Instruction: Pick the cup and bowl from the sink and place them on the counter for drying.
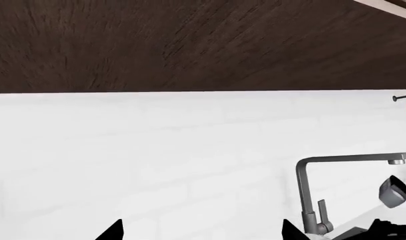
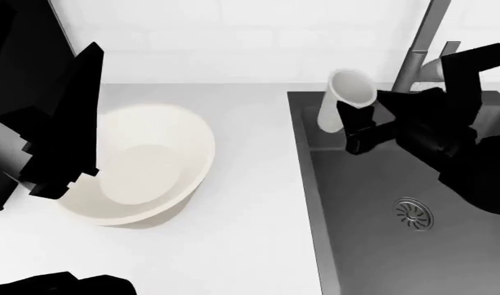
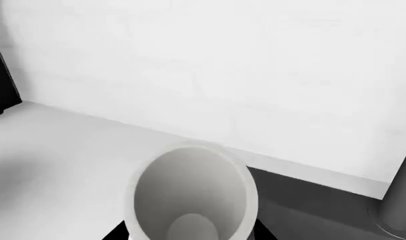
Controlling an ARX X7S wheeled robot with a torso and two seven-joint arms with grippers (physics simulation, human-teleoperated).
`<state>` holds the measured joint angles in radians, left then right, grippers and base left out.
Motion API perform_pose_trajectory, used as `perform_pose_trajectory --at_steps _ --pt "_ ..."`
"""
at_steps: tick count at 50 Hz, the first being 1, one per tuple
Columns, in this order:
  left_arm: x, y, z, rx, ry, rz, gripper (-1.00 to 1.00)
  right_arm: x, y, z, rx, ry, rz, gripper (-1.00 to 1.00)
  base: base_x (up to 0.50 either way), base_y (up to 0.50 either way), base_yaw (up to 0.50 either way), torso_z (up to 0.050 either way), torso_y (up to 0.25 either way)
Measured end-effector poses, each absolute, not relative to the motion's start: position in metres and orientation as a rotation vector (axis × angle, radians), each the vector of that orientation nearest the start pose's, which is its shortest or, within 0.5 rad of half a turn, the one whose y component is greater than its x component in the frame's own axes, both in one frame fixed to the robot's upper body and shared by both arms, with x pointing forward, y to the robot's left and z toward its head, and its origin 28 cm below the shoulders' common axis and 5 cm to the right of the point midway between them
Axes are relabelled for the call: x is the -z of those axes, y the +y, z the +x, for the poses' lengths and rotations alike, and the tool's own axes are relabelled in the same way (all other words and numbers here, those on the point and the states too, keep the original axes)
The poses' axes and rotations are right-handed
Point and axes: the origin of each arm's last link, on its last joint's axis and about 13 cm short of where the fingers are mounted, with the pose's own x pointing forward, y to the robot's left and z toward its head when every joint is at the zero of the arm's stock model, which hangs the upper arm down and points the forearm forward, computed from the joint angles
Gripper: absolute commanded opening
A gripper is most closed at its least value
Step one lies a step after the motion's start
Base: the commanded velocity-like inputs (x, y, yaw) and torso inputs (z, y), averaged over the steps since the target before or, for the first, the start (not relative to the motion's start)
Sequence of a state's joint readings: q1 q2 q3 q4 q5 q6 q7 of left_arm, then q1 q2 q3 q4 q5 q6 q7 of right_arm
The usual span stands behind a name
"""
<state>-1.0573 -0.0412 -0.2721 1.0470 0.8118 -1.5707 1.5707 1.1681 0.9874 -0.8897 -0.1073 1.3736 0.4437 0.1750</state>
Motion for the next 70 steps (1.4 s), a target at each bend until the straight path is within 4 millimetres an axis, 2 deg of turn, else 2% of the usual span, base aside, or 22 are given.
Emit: perform_pose_trajectory --at_steps 14,29,51,70 --pt "-0.29 0.288 0.179 0.517 -0.566 0.044 1.0 -0.276 -0.185 0.287 -0.505 -0.002 -0.026 -1.0 0.0 0.0 0.0 0.0 0.001" --pt "-0.291 0.287 0.179 0.521 -0.568 0.045 1.0 -0.291 -0.171 0.287 -0.622 -0.041 -0.029 -1.0 0.0 0.0 0.0 0.0 0.0" --pt "-0.291 0.287 0.179 0.523 -0.568 0.047 1.0 -0.302 -0.142 0.295 -0.781 -0.034 -0.076 -1.0 0.0 0.0 0.0 0.0 0.0" --pt "-0.29 0.288 0.179 0.523 -0.565 0.046 1.0 -0.299 -0.127 0.298 -0.867 0.051 -0.157 -1.0 0.0 0.0 0.0 0.0 0.001"
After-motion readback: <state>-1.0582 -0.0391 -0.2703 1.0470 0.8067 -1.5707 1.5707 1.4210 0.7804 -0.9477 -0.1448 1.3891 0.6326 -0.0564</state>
